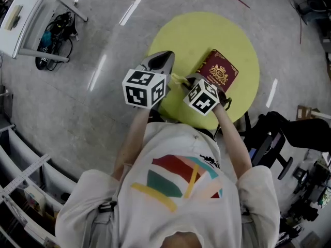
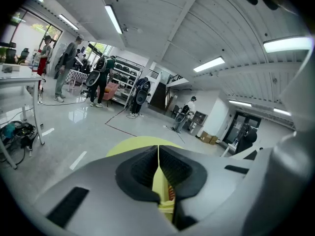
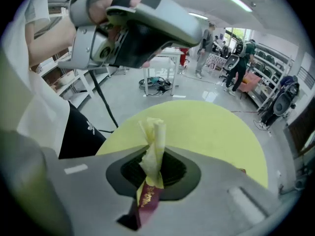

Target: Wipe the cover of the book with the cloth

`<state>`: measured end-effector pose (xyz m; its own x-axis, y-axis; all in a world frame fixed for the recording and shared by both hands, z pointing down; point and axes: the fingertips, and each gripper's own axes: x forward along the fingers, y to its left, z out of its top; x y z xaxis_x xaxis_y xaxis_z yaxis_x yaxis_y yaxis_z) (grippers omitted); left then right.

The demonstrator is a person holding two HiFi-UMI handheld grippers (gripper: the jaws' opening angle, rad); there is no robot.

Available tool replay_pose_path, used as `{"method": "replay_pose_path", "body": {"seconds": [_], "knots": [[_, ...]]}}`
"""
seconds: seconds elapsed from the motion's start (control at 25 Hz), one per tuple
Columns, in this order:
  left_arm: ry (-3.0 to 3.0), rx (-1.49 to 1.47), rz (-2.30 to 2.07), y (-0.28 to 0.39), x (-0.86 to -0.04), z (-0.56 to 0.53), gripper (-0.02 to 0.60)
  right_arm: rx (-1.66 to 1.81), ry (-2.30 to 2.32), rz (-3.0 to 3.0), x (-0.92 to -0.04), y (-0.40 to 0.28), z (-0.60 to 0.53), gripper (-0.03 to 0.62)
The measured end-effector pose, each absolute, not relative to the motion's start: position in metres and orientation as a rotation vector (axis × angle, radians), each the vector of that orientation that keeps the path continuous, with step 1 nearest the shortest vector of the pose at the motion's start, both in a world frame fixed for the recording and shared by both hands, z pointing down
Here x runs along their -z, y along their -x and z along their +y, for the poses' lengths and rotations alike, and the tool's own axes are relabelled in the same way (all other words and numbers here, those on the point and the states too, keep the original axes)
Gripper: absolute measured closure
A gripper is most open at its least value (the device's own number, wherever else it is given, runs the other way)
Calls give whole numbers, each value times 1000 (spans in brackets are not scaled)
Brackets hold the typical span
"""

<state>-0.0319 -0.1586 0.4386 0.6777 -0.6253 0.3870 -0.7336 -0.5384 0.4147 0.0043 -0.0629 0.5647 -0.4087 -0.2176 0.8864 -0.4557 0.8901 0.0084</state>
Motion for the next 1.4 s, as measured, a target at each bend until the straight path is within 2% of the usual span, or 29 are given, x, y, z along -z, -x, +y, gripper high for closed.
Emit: {"method": "replay_pose_path", "body": {"seconds": [0.2,0.4,0.56,0.76,1.08,1.4], "knots": [[-2452,-236,-1026,17,-400,-166,560,-229,-720,-2102,-508,-31,-105,565],[-2650,-185,-990,-4,-331,-171,561,-101,-1160,-2148,-398,-78,-132,563],[-2801,-116,-939,-34,-277,-161,560,11,-1500,-2149,-321,-122,-119,565],[-2986,-42,-820,-81,-229,-132,561,133,-1844,-2115,-264,-161,-81,563],[-3114,-9,-695,-123,-210,-94,561,164,-2047,-1960,-260,-195,-45,565],[-3138,-23,-720,-122,-207,-93,560,95,-2068,-1976,-277,-193,-43,565]]}}
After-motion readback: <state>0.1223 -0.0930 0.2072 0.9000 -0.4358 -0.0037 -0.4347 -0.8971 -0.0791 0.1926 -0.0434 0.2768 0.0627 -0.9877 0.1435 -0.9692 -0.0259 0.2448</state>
